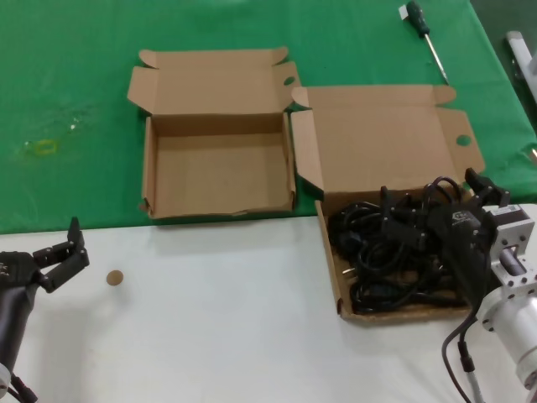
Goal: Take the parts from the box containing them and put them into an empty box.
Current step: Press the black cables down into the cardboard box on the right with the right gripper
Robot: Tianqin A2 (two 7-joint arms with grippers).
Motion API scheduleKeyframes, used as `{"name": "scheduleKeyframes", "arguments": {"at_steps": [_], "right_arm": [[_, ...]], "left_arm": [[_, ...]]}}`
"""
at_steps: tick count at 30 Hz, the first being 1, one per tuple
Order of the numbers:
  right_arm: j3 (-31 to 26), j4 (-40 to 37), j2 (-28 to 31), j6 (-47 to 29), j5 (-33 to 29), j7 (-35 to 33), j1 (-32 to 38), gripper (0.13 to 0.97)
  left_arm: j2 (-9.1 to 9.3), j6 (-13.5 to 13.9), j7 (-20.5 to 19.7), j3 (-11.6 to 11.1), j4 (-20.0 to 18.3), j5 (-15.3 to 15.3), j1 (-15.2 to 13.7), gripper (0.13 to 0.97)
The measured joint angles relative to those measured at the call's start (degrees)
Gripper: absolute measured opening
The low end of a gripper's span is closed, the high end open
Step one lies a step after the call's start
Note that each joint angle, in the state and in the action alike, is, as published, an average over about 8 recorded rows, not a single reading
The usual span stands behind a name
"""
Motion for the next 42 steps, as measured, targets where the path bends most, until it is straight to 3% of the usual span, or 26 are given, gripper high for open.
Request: {"name": "scheduleKeyframes", "arguments": {"at_steps": [19,24,28,36,40,42], "right_arm": [[-0.6,0.4,0.4,0.4,0.3,0.2,-0.6,0.966],[-1.6,0.8,2.1,1.2,0.9,0.4,-1.1,0.966],[-3.1,1.2,5.7,1.7,1.8,0.6,-1.3,0.966],[-7.5,3.4,17.8,0.5,3.9,2.3,-0.1,0.966],[-10.5,4.1,24.8,-2.3,3.1,4.0,2.3,0.966],[-11.8,4.2,28.0,-4.7,2.1,4.7,4.0,0.966]], "left_arm": [[0.00,0.0,0.0,0.0,0.0,0.0,0.0,0.906],[0.00,0.0,0.0,0.0,0.0,0.0,0.0,0.826],[0.00,0.0,0.0,0.0,0.0,0.0,0.0,0.778],[0.00,0.0,0.0,0.0,0.0,0.0,0.0,0.577],[0.00,0.0,0.0,0.0,0.0,0.0,0.0,0.577],[0.00,0.0,0.0,0.0,0.0,0.0,0.0,0.524]]}}
